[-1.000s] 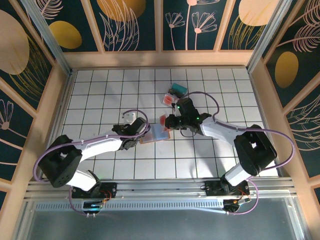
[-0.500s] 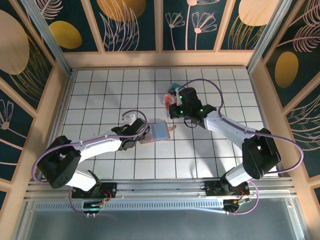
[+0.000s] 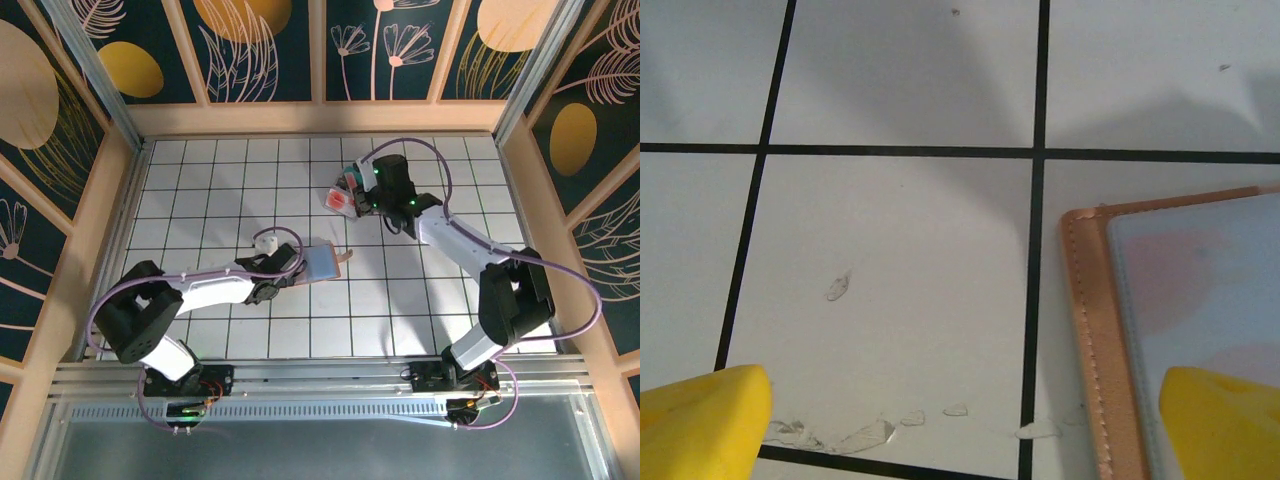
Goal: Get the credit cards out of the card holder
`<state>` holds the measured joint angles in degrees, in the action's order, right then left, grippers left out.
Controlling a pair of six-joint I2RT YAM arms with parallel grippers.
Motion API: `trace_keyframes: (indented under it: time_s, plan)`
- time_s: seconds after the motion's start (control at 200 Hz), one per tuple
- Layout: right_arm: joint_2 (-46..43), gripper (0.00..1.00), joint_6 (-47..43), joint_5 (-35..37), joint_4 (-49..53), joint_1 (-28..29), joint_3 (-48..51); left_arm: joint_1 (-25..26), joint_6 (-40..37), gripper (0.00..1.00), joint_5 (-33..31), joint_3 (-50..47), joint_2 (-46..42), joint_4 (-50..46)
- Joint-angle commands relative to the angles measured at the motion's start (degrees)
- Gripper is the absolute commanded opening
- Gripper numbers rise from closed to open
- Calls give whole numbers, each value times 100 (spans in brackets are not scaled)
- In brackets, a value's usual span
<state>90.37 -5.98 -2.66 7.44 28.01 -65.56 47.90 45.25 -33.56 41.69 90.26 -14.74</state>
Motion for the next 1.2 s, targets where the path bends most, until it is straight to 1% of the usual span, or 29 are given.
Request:
trace_keyframes:
  time_s: [0.0,0.235,0.33,0.576,0.771,1.196]
  plan:
    - [230,0,-616,-296,-137,-133,-240,-79,-66,99,-273,93,221,-11]
    - [777,0,-1136,-685,134,-202,-713,-414,-365,99,-320,21,395,57]
    - [1106,0,-1293,-641,368,-200,-1038,-435,-451,99,-304,67,363,0]
    - [1696,0,-1816,-578,922,-225,-1709,-431,-490,99,27,17,-91,-105]
    - [1937,0,-2035,-850,1370,-259,-2050,-431,-421,99,128,-20,-492,-169]
    - [2399,0,-2179,-844,2015,-322,-2424,-431,-308,99,29,20,-991,-283]
